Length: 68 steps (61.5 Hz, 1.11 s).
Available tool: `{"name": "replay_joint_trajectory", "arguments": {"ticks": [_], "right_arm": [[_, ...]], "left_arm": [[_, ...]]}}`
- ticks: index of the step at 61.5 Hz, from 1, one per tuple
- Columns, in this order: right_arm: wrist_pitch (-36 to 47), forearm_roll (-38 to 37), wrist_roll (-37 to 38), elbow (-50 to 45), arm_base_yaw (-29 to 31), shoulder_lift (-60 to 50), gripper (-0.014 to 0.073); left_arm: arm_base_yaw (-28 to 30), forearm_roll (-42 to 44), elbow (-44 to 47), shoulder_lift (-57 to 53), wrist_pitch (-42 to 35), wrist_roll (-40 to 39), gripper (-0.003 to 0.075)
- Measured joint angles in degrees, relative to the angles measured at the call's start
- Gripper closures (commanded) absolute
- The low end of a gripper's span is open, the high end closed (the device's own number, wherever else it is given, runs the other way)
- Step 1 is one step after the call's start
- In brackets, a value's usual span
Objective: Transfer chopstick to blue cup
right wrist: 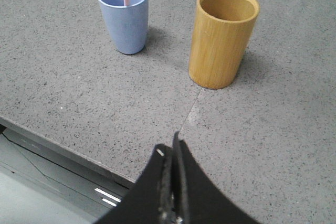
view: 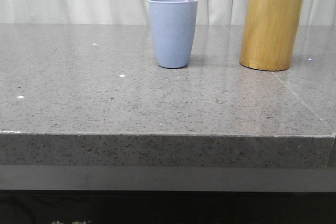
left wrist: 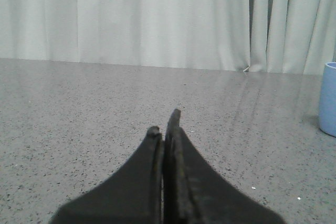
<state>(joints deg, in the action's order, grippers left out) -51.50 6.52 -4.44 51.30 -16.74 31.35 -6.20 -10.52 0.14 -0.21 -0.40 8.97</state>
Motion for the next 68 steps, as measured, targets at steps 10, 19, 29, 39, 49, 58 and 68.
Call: {"name": "replay_joint_trajectory", "arguments": {"ticks": [10, 19, 29, 39, 49, 58, 68], "right_arm": [[0.0, 0.0, 0.0, 0.0, 0.0, 0.0, 0.0659], [0.0, 0.0, 0.0, 0.0, 0.0, 0.0, 0.0659], [0.0, 0.0, 0.0, 0.0, 0.0, 0.0, 0.0659], [0.0, 0.0, 0.0, 0.0, 0.0, 0.0, 0.0659], [0.0, 0.0, 0.0, 0.0, 0.0, 0.0, 0.0659], [0.0, 0.0, 0.0, 0.0, 0.0, 0.0, 0.0659], [0.0, 0.0, 0.0, 0.0, 0.0, 0.0, 0.0659]], "left_arm": [[0.0, -0.2, 0.0, 0.0, -0.9, -0.3, 0.0739], [0.0, 5.4, 0.0, 0.0, -1.5, -6.7, 0.0739], [0.0, 8.5, 0.0, 0.0, -1.5, -10.3, 0.0739], [0.0, 8.9, 0.0, 0.0, -0.9, -10.8, 0.0739], [0.0, 9.0, 0.0, 0.0, 0.4, -10.8, 0.0739], [0.0, 9.0, 0.0, 0.0, 0.8, -10.8, 0.0739], [0.0, 9.0, 0.0, 0.0, 0.8, -10.8, 0.0739]]}}
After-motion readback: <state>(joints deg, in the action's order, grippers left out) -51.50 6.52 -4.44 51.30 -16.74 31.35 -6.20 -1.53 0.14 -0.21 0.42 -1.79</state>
